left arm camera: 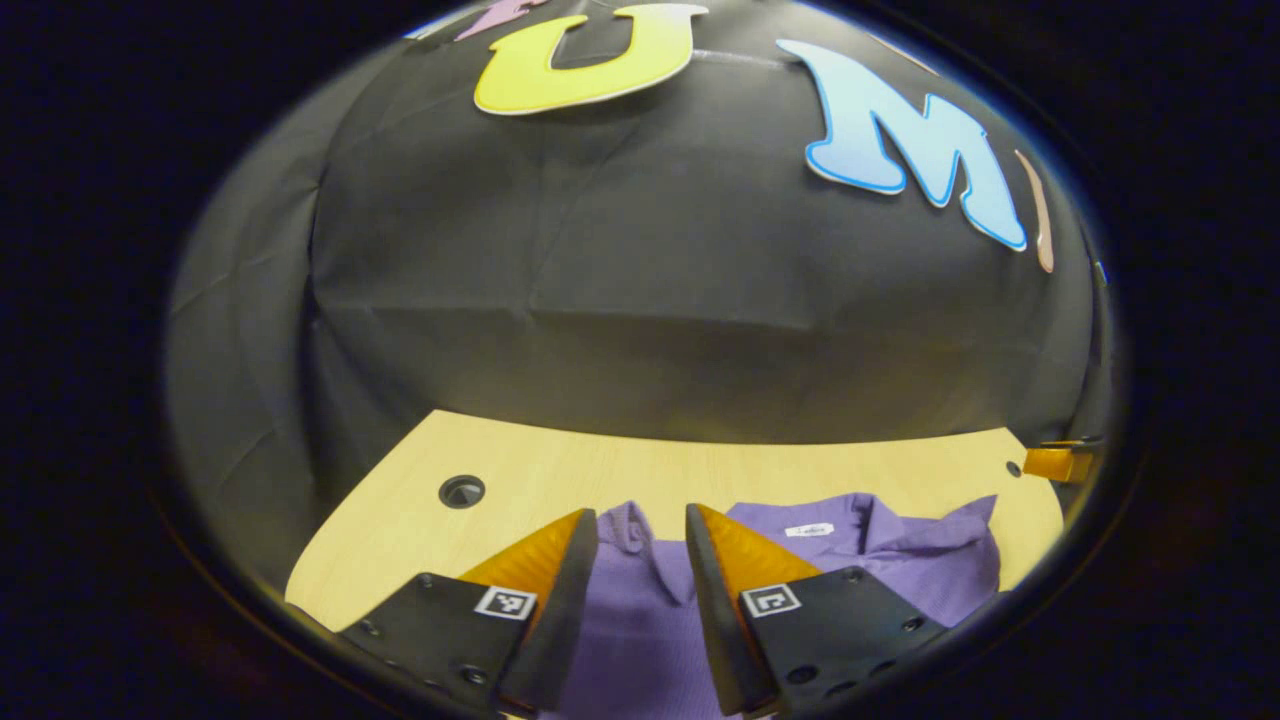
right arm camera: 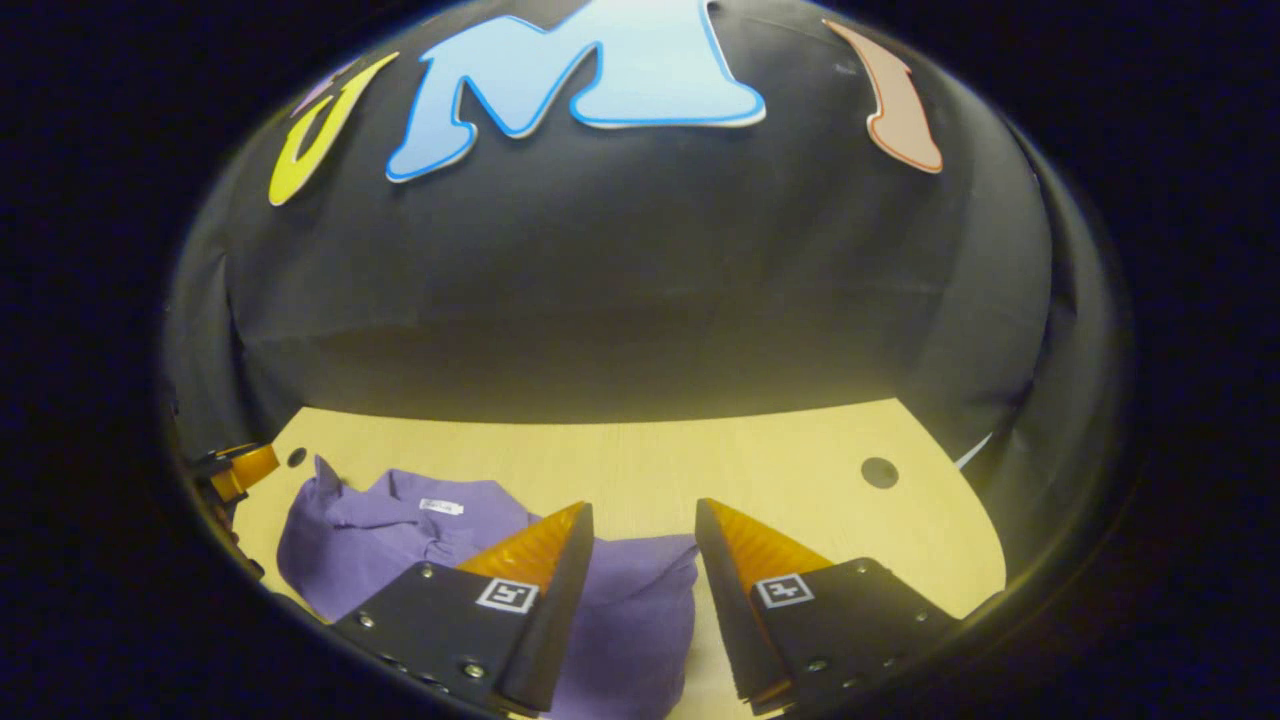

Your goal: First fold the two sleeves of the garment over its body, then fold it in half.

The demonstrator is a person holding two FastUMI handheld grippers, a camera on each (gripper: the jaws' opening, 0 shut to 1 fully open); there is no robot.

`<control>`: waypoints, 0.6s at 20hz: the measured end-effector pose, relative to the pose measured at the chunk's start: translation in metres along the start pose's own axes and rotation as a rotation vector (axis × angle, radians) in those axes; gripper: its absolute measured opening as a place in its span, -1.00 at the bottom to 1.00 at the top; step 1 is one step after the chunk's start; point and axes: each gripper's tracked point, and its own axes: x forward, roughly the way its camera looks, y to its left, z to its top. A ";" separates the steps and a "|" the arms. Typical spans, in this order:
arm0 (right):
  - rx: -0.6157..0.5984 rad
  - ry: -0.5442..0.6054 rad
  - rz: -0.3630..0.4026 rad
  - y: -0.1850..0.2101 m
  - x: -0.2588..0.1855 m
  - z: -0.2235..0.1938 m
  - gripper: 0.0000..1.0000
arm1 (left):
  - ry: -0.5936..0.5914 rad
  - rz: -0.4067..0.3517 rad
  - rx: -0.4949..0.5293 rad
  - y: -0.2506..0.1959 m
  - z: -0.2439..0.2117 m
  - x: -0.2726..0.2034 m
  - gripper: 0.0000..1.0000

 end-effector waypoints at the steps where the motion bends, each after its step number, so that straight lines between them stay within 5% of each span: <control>1: -0.013 -0.022 0.005 0.002 -0.011 0.006 0.29 | -0.010 -0.001 0.001 -0.002 0.004 -0.010 0.31; 3: -0.046 -0.066 0.014 0.005 -0.034 0.017 0.50 | -0.035 -0.007 0.000 -0.010 0.014 -0.033 0.43; 12: -0.139 -0.273 0.037 0.002 -0.150 0.043 0.57 | -0.205 -0.016 -0.009 -0.052 0.058 -0.165 0.67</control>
